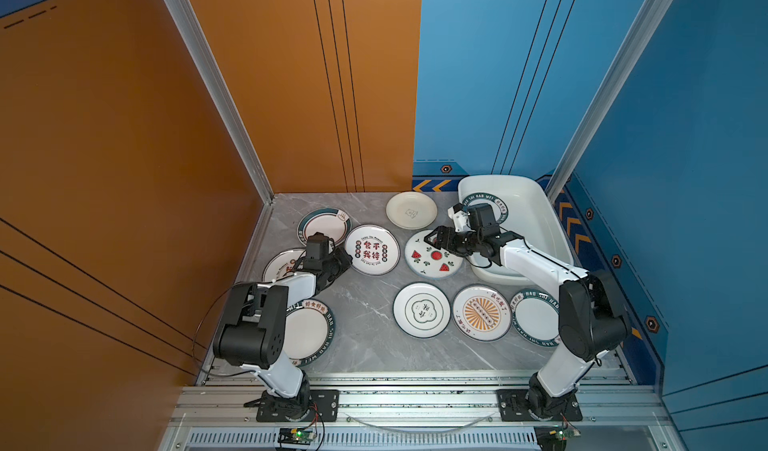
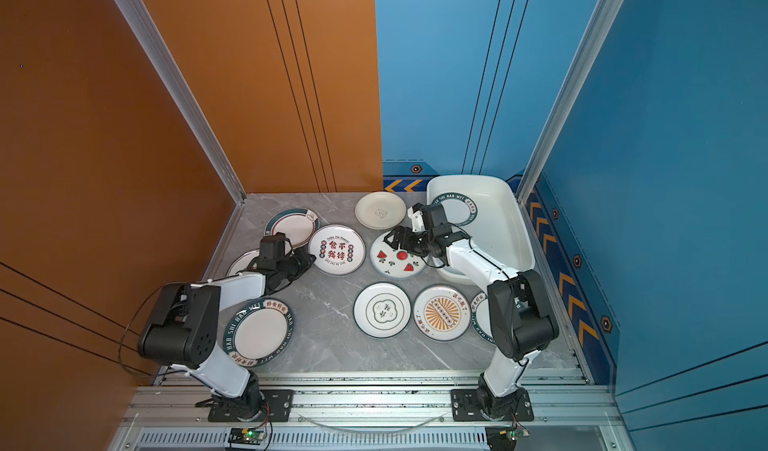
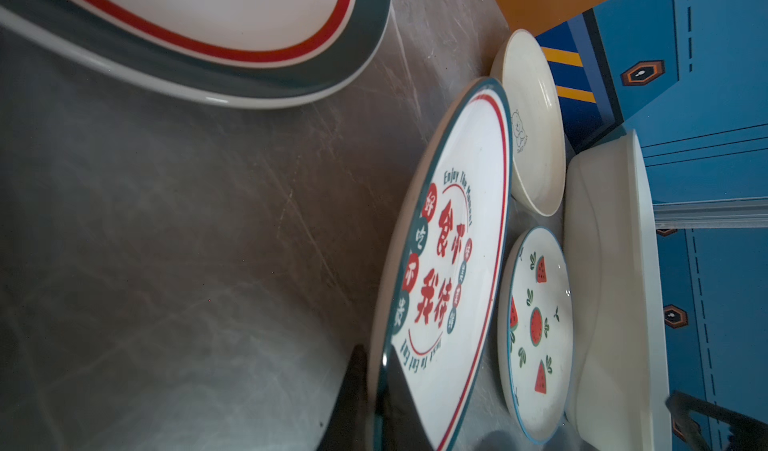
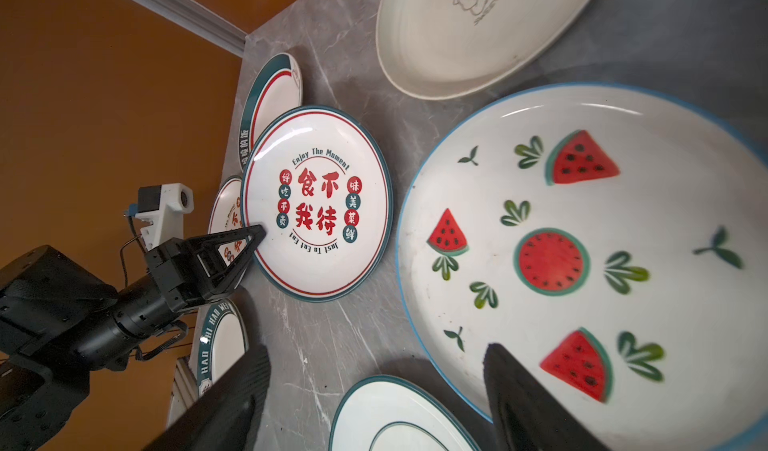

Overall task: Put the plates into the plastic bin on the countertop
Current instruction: 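Grasp the raised red-text plate edge with right gripper beside left gripper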

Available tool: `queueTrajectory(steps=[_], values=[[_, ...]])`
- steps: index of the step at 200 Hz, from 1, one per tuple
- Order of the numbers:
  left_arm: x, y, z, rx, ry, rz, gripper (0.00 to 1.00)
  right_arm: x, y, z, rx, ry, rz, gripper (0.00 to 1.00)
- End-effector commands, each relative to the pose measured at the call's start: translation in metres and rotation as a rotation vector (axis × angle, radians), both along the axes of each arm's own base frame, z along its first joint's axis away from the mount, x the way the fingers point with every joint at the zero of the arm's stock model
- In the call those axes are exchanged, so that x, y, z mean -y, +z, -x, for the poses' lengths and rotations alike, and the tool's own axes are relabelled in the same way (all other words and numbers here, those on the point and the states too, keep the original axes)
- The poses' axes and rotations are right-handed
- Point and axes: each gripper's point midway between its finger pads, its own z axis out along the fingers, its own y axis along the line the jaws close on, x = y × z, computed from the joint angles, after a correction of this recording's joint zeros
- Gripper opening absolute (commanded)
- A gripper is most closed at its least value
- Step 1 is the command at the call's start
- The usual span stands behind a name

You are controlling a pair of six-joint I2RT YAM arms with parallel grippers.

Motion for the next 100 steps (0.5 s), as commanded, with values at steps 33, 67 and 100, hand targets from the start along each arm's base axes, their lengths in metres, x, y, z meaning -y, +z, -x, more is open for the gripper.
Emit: queueTrajectory(steps=[33, 67, 100], values=[[0.005, 0.068, 0.022, 0.09, -0.082, 0.025, 0.0, -0.049, 0.002, -0.012, 0.036, 0.117, -0.082, 0.85], [0.01, 0.088, 0.032, 0.108, -0.105, 0.066, 0.0, -0.072, 0.011, -0.01, 0.057, 0.172, -0.177, 0.85], [0.017, 0.103, 0.036, 0.135, -0.122, 0.118, 0.0, -0.082, 0.01, -0.007, 0.042, 0.208, -0.212, 0.83]])
